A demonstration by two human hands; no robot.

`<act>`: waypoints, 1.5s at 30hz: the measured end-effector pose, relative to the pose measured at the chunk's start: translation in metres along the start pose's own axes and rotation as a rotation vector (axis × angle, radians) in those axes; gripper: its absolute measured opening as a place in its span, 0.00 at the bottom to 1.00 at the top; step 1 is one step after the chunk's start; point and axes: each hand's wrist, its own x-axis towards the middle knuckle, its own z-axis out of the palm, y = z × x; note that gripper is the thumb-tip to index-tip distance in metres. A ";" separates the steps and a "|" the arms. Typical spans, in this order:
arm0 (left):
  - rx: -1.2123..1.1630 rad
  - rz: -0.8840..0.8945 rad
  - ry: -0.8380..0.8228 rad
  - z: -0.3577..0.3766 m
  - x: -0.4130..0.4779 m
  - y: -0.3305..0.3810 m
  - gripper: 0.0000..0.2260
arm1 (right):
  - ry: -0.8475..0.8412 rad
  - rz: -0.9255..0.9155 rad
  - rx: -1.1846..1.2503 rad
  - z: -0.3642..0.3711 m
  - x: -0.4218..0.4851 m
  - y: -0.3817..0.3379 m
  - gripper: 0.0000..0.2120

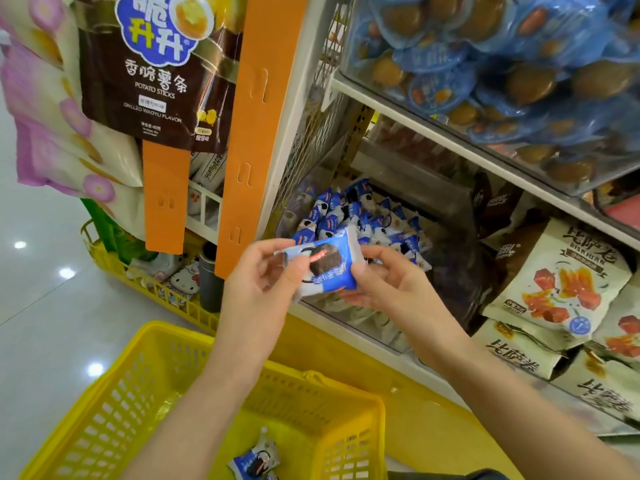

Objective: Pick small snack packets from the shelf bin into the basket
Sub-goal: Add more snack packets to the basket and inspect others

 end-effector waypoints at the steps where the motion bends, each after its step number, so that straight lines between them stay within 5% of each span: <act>1: 0.036 0.054 0.000 -0.001 0.001 0.002 0.07 | -0.032 -0.064 -0.048 0.001 -0.002 0.002 0.06; 4: 0.234 0.142 -0.023 -0.004 0.004 -0.001 0.10 | 0.027 -0.277 -0.120 0.006 -0.007 0.006 0.08; 6: 0.255 0.014 -0.022 -0.004 0.004 -0.005 0.12 | 0.100 -0.429 -0.289 0.006 -0.008 0.009 0.11; 9: -0.147 -0.292 -0.119 0.002 0.002 -0.001 0.18 | 0.114 -0.692 -0.617 0.004 -0.009 0.013 0.11; 11: -0.296 -0.335 -0.141 0.004 0.002 0.004 0.21 | 0.091 -0.780 -0.763 0.000 -0.009 0.015 0.09; 15: -0.064 -0.201 -0.140 0.003 0.001 0.005 0.13 | 0.050 -0.703 -0.791 -0.003 -0.011 0.015 0.15; 22: 0.060 0.116 -0.311 0.005 -0.005 0.002 0.18 | 0.093 -0.323 -0.261 0.002 -0.009 0.009 0.13; 28: 0.549 0.410 -0.154 0.004 -0.006 -0.002 0.19 | 0.267 -0.625 -0.455 -0.002 -0.010 0.001 0.08; 32: 0.519 0.302 -0.236 0.005 -0.010 0.000 0.07 | 0.279 -0.574 -0.475 -0.003 -0.008 0.000 0.08; 35: 0.358 0.137 -0.267 0.007 -0.011 -0.003 0.16 | 0.237 -0.444 -0.366 -0.002 -0.007 -0.002 0.06; 41: 0.024 -0.095 -0.170 0.006 -0.002 -0.003 0.16 | 0.117 -0.328 -0.261 0.000 -0.005 -0.001 0.07; 45: 0.135 0.015 -0.173 0.001 -0.001 -0.004 0.10 | 0.209 -0.412 -0.323 -0.002 -0.007 0.003 0.04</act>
